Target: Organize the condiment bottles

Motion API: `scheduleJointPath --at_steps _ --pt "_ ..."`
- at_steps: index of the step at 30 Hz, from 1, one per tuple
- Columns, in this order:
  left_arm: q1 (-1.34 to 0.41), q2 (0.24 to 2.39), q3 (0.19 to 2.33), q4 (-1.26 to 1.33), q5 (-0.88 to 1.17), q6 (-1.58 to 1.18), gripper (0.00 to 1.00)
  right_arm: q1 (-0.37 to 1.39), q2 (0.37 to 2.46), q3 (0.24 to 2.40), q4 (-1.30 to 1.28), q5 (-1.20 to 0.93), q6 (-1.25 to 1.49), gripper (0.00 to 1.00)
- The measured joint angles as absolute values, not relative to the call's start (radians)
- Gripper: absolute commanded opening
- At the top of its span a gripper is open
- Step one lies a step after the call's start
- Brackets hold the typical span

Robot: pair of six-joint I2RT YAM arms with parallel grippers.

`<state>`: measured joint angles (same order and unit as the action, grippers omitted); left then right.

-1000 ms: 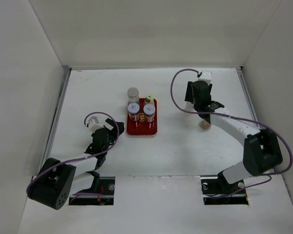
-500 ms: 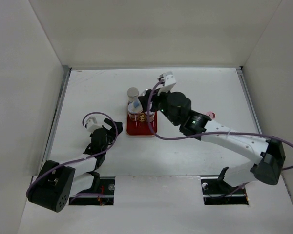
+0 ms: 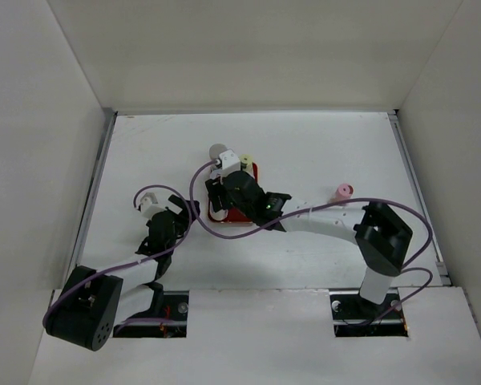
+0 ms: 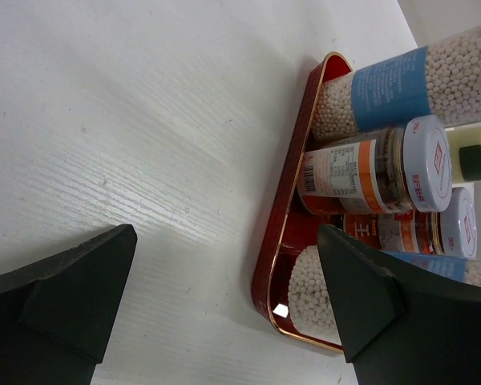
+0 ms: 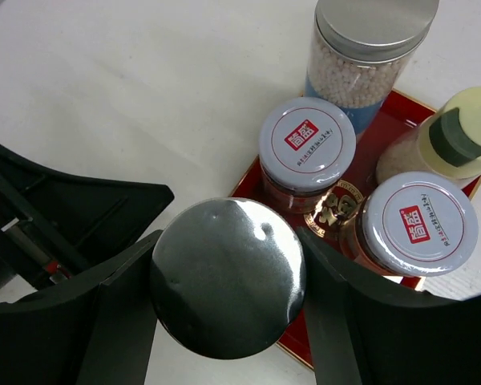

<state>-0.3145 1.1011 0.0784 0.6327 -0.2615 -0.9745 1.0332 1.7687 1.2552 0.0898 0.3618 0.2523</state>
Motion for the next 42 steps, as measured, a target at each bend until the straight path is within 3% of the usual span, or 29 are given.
scheduleJointPath --at_steps 7,13,19,26,34,38,42 --pt "-0.315 1.102 0.078 0.633 -0.262 -0.975 1.00 1.038 1.824 1.274 0.107 0.410 0.246 0.60" --pt "-0.315 1.102 0.078 0.633 -0.261 -0.976 1.00 1.062 1.861 1.295 0.141 0.446 0.233 0.85" --pt "-0.315 1.102 0.078 0.633 -0.261 -0.977 1.00 1.079 1.844 1.298 0.141 0.463 0.229 0.94" --pt "-0.315 1.100 0.078 0.632 -0.261 -0.977 1.00 1.055 1.485 1.105 0.157 0.467 0.255 0.96" --pt "-0.326 1.099 0.078 0.631 -0.259 -0.977 1.00 0.669 0.933 0.747 0.128 0.643 0.407 0.99" --pt "-0.336 1.100 0.078 0.631 -0.258 -0.977 1.00 0.477 0.890 0.669 -0.016 0.723 0.488 0.99" --pt "-0.337 1.102 0.078 0.633 -0.257 -0.977 1.00 0.380 1.014 0.655 -0.099 0.719 0.522 0.99"
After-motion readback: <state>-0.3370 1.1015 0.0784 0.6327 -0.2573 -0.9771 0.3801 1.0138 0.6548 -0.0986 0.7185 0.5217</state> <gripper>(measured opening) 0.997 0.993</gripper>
